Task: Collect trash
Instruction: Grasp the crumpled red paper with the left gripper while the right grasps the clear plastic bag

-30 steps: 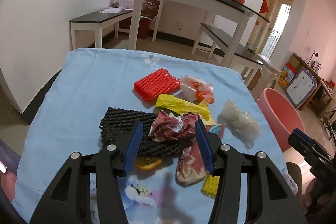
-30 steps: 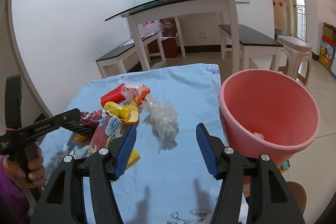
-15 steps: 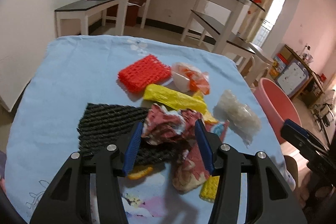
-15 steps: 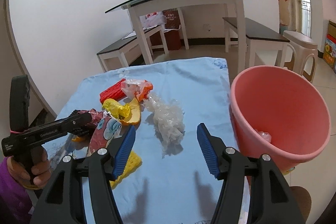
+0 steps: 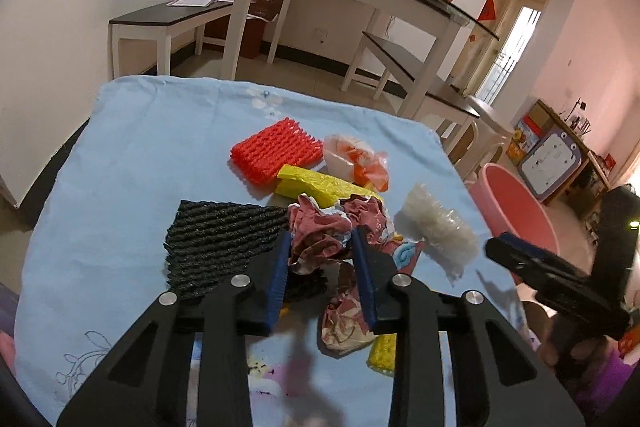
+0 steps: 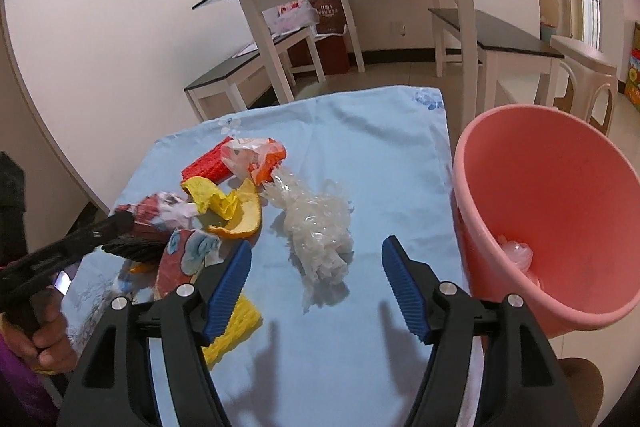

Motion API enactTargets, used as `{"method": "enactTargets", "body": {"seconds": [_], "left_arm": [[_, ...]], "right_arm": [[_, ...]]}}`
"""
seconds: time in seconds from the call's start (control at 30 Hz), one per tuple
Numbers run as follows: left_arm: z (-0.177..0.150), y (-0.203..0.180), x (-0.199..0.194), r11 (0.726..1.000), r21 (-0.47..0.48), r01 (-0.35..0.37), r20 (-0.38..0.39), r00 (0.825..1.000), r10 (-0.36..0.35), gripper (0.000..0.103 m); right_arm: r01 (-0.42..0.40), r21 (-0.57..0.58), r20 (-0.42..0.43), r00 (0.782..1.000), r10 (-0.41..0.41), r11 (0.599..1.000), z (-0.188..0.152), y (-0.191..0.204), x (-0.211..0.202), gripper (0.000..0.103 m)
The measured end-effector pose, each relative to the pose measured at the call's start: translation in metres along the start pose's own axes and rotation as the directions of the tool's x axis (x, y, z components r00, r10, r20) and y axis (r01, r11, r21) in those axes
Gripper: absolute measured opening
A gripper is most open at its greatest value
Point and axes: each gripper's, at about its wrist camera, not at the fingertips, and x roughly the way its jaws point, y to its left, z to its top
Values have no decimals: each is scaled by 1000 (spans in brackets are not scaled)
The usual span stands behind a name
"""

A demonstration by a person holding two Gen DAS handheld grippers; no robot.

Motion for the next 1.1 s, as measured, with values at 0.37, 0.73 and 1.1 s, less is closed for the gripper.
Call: {"method": "enactTargets", "body": {"seconds": [0.37,0.73,1.1], "left_arm": [[-1,-7,-21,999,24,-28,11,1000,28,31],[5,-17,-32,1000,17,-24,44,999,23,31],[18,-54,-33,998,63,18,99,995,-24,31]], "right_arm": [[-23,-23,-110,994,20,999,-1,5,37,51],[-27,-31,-72,997,25,999,2,4,21,12],[-22,-15,59,998,23,1000,8,-12,-44,12]]}}
